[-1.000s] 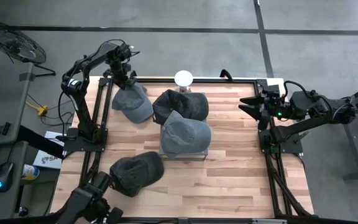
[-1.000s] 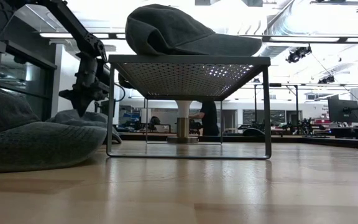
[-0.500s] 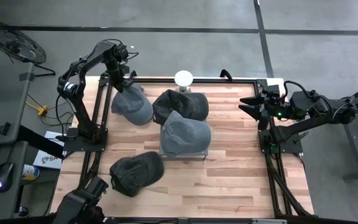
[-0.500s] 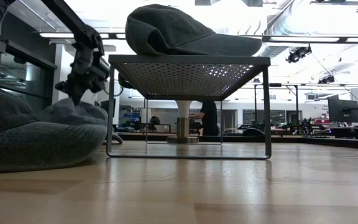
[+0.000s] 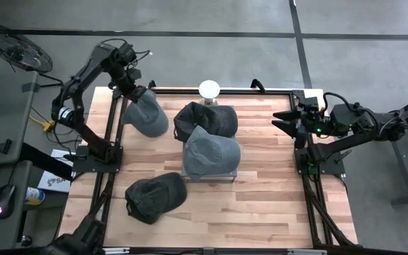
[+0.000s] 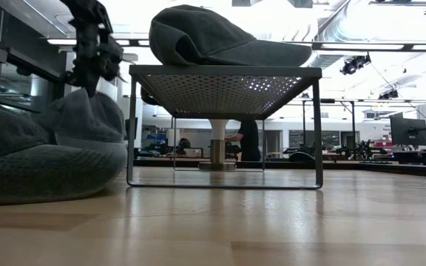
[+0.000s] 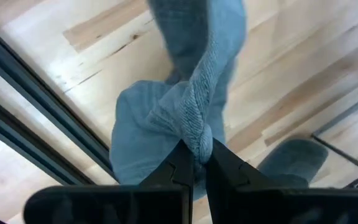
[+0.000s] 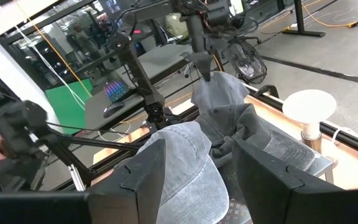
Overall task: Pick & Place hat
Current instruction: Stack the gray cap on the gray cap on the shelf
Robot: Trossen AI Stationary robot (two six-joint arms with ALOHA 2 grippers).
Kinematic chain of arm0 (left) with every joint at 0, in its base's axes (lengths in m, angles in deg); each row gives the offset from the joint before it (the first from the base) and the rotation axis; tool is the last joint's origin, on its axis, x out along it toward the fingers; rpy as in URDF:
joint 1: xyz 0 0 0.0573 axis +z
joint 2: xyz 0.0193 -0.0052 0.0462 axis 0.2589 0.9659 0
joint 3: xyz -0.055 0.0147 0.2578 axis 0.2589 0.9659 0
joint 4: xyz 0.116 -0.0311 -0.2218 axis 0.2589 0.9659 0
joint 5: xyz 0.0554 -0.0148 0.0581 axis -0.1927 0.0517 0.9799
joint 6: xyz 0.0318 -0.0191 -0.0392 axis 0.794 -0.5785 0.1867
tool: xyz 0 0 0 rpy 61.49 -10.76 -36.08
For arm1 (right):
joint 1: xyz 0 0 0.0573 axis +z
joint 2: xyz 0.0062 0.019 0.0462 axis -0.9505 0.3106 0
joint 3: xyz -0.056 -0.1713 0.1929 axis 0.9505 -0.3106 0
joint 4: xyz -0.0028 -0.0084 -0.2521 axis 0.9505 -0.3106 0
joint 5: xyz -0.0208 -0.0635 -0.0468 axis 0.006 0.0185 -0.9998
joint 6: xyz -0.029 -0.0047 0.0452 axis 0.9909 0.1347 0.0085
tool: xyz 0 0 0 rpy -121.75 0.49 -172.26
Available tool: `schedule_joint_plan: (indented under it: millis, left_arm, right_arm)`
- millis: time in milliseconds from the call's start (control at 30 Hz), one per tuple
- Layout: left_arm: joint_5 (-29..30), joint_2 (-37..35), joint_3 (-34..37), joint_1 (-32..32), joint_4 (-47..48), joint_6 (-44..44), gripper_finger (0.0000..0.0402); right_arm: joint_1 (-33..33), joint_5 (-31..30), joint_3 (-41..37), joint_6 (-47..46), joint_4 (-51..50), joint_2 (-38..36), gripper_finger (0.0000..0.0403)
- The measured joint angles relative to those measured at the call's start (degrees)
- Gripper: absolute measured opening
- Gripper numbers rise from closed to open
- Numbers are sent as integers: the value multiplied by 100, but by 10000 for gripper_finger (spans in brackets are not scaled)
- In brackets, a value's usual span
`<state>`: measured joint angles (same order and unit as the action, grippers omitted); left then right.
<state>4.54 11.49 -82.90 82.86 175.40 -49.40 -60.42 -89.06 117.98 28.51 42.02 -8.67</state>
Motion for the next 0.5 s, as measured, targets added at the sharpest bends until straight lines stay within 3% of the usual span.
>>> schedule_joint_plan:
  millis: [267,500]
  left_arm:
    - [-60,-451,-760,0,141,-428,13]
    - [-574,-722,-1888,0,154,-897,13]
  right_arm:
    - [1,0,0,35,0,0,179]
    - [2,-1,0,-15,-12,2,179]
